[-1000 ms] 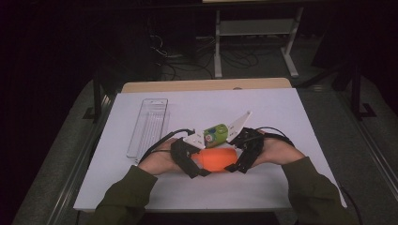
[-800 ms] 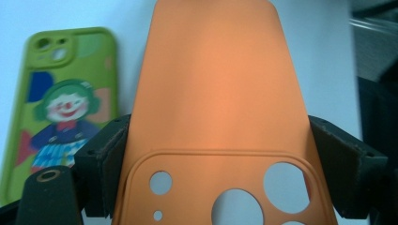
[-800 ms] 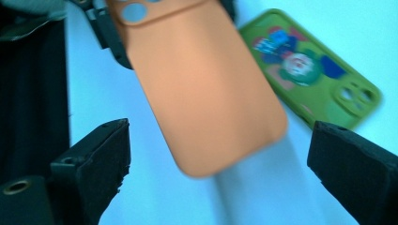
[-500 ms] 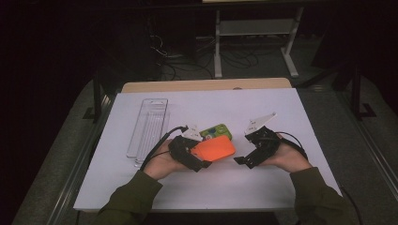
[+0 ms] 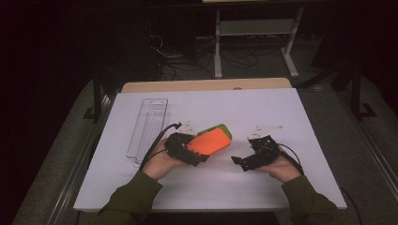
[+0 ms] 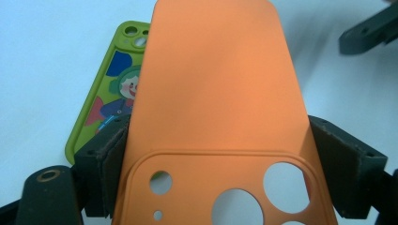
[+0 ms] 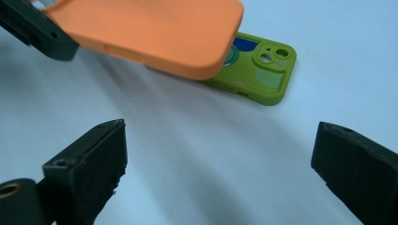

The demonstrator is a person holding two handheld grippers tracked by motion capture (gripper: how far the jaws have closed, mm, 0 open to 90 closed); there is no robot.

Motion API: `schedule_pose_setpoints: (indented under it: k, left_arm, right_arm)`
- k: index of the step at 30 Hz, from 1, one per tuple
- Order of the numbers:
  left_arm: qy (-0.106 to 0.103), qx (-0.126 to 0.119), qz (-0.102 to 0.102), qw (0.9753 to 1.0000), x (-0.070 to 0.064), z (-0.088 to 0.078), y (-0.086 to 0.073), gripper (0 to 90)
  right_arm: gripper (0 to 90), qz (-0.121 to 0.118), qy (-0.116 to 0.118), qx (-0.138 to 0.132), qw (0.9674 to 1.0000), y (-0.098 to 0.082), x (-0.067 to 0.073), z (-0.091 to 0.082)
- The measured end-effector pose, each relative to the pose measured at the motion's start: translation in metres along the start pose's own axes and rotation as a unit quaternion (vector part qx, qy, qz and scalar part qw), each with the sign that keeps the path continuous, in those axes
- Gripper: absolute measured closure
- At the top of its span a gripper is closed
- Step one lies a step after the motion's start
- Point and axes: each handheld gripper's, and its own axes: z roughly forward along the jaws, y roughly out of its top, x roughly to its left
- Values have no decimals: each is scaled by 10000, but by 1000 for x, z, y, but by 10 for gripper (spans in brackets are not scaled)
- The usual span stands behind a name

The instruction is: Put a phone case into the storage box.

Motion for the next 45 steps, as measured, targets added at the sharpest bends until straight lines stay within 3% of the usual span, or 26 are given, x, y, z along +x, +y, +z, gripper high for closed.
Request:
schedule_pose_setpoints:
  k: [1,4,5,6,8,10,17,20,24,26,27,28,29,31,36,38,39,41,42,44,45]
  left_arm:
    - [11,-14,-19,10000,0,0,0,157]
    - [23,-15,-61,10000,0,0,0,156]
    - [25,100,73,9999,2,-2,0,156]
    - [27,101,62,9999,2,-2,-1,156]
    - [30,114,68,9999,2,-2,-1,156]
    - [28,107,72,9999,2,-1,-1,156]
    - [25,98,78,9999,3,-1,-1,157]
    - [17,82,81,9999,3,-1,-1,157]
    - [15,101,80,9999,3,-1,-2,157]
    - [14,90,70,9999,2,-1,-2,157]
    - [2,100,72,9999,2,-1,-2,157]
    - [8,110,93,9999,3,-1,-2,157]
    - [9,84,60,9999,2,0,-2,157]
    - [1,30,-8,10000,1,1,-2,157]
    - [1,34,41,10000,1,1,-2,157]
    - [-4,34,37,10000,2,1,-2,157]
    - [-4,32,35,10000,2,1,-2,157]
    - [-1,29,36,10000,2,0,-2,157]
    - [-4,29,36,10000,2,0,-2,157]
    - [5,44,39,10000,2,0,-2,157]
    - [5,44,39,10000,2,0,-2,157]
  right_arm:
    - [32,-134,-117,1,9998,-1,2,4]
    - [32,-164,-145,-22,9998,-1,3,8]
    - [31,-247,-207,-32,9995,-1,4,10]
    - [32,-312,-293,1,9991,-2,6,11]
    - [32,-575,-495,-45,9971,-2,9,14]
    - [31,-694,-591,-73,9958,-2,10,15]
    - [30,-893,-760,-89,9931,-3,13,16]
    - [31,-1023,-845,-117,9911,-3,16,15]
    - [36,-1372,-1025,-176,9851,-3,19,14]
    - [35,-1430,-1053,-203,9839,-3,20,14]
    - [36,-1500,-1099,-207,9823,-3,22,14]
    - [36,-1710,-1200,-208,9777,-3,24,15]
    - [36,-1710,-1200,-208,9777,-3,24,15]
    - [35,-1848,-1258,-184,9745,-3,26,16]
    - [39,-2173,-1391,-166,9660,-4,30,18]
    - [40,-2358,-1496,-170,9601,-4,34,18]
    - [40,-2358,-1496,-170,9601,-4,34,18]
    - [41,-2567,-1592,-194,9531,-4,37,18]
    - [41,-2567,-1592,-194,9531,-4,37,18]
    - [42,-2812,-1725,-128,9439,-5,39,20]
    - [42,-2812,-1725,-128,9439,-5,39,20]
